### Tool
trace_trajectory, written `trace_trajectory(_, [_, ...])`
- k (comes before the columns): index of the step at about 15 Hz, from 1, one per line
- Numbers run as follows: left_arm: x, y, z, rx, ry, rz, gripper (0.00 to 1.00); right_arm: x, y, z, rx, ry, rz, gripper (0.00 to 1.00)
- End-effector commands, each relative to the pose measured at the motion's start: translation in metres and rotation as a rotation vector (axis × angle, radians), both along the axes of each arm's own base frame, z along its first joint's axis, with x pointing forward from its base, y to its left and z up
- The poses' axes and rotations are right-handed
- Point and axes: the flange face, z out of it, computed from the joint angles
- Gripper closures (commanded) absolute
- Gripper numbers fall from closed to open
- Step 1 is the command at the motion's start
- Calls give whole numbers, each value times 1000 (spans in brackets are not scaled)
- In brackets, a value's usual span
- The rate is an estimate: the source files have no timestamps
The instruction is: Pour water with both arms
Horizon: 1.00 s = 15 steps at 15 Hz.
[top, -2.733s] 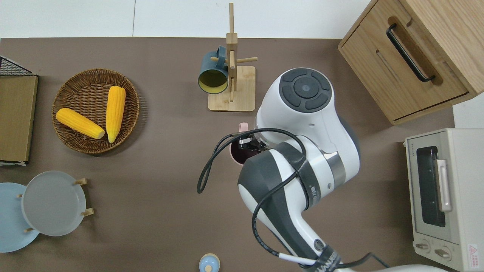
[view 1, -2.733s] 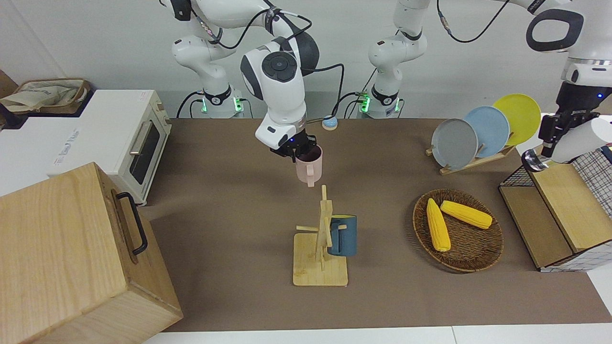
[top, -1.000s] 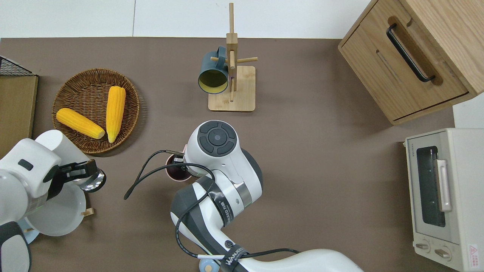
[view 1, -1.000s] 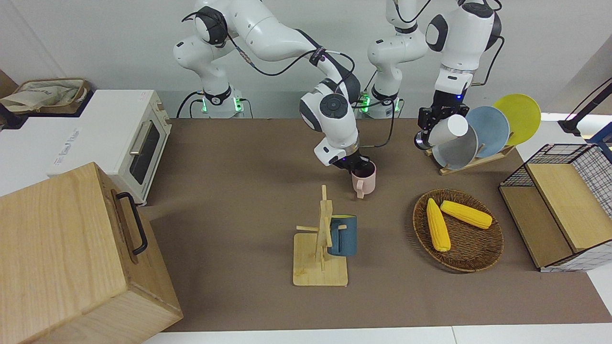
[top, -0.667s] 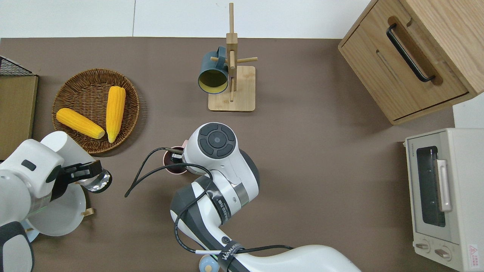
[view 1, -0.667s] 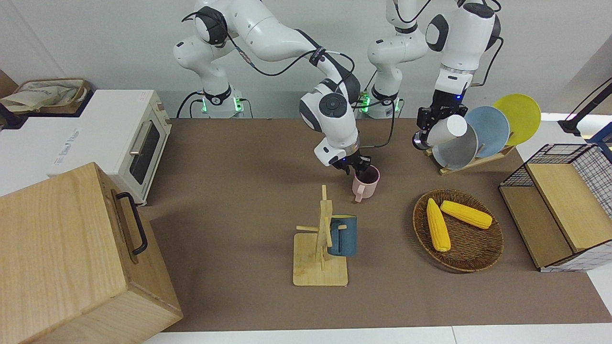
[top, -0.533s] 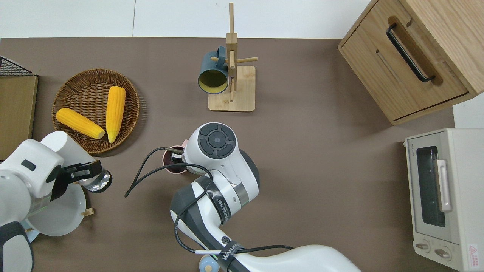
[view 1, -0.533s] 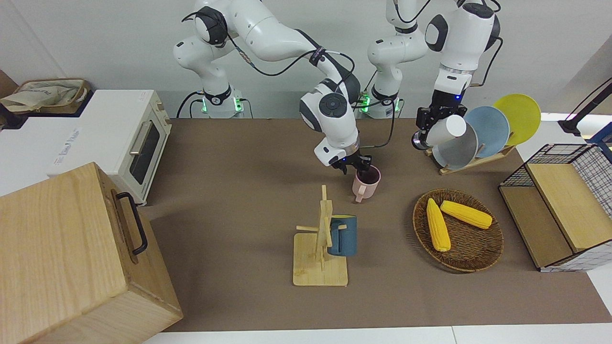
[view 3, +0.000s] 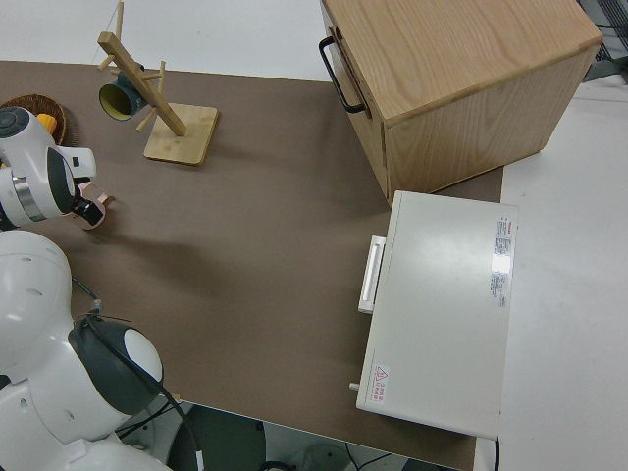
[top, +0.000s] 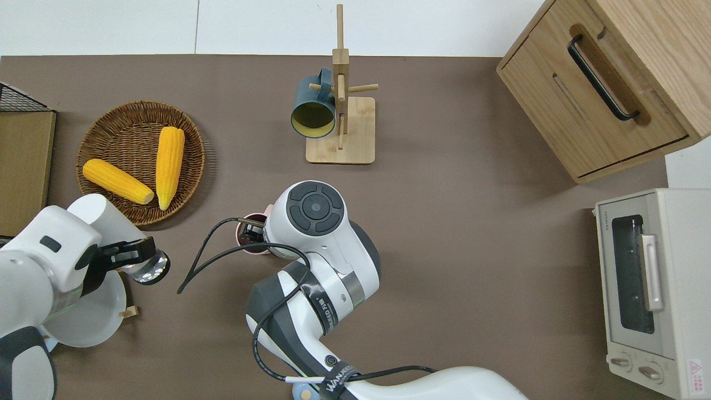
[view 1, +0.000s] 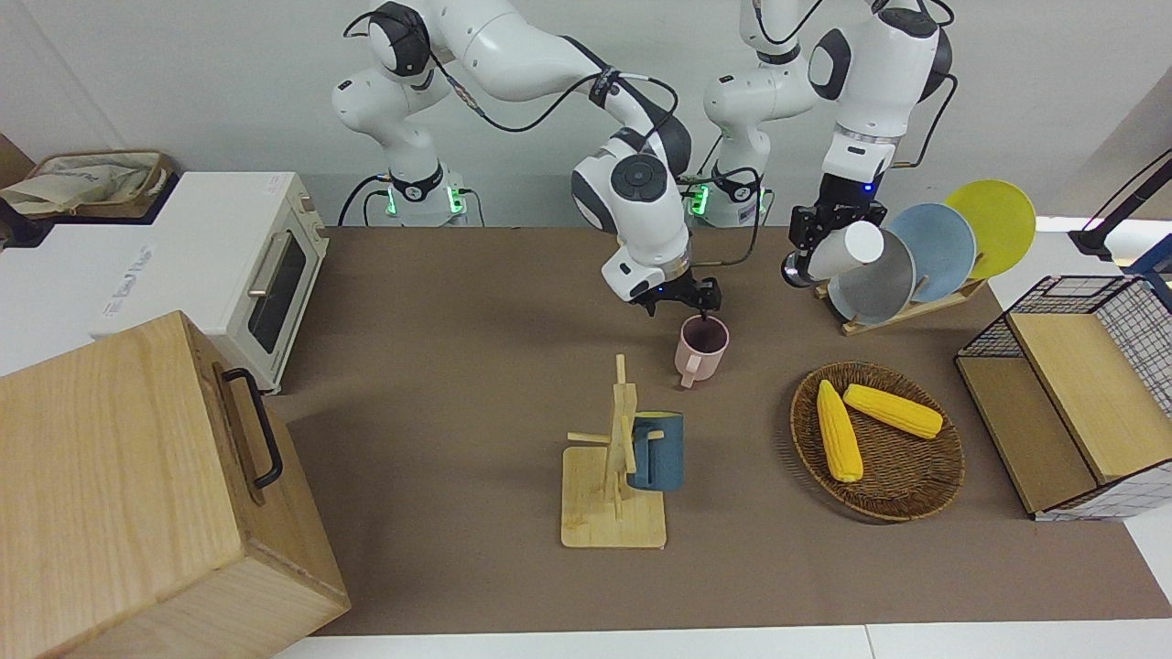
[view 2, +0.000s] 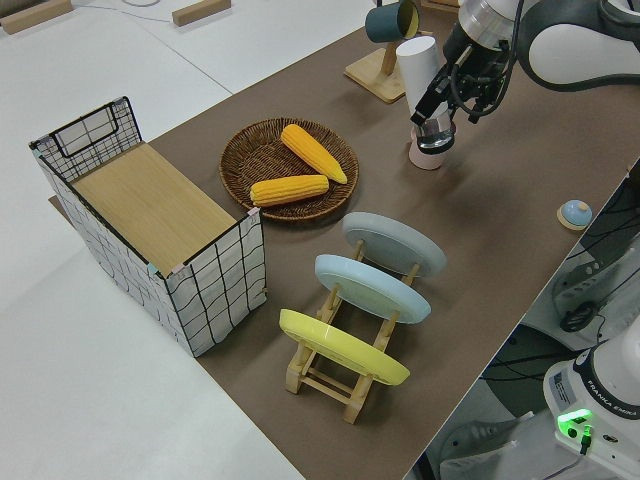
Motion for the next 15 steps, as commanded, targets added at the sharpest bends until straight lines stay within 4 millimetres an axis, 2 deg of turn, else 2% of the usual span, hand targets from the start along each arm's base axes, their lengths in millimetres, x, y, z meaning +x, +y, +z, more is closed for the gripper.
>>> trace_trajectory(1, [-16, -23, -6, -29, 0, -32, 1000, -4, -37, 64, 1, 26, -17, 15])
trace_trajectory(3, [-21, -36, -15, -28, 19, -65, 1000, 3, -71, 96, -4, 33, -15, 15])
trace_trajectory(5, [-27, -50, -24, -37, 37, -89, 1000, 5, -114, 128, -24, 31, 50, 15])
trace_trajectory(7, [-33, -62, -34, -41, 56, -112, 1000, 7, -156, 153, -69, 19, 100, 15])
trace_trajectory(12, [-52, -89, -55, -50, 87, -162, 1000, 8, -260, 203, -200, -22, 192, 15])
trace_trajectory(15, [-56, -97, -61, -63, 96, -167, 1000, 5, -311, 223, -229, -23, 212, 15])
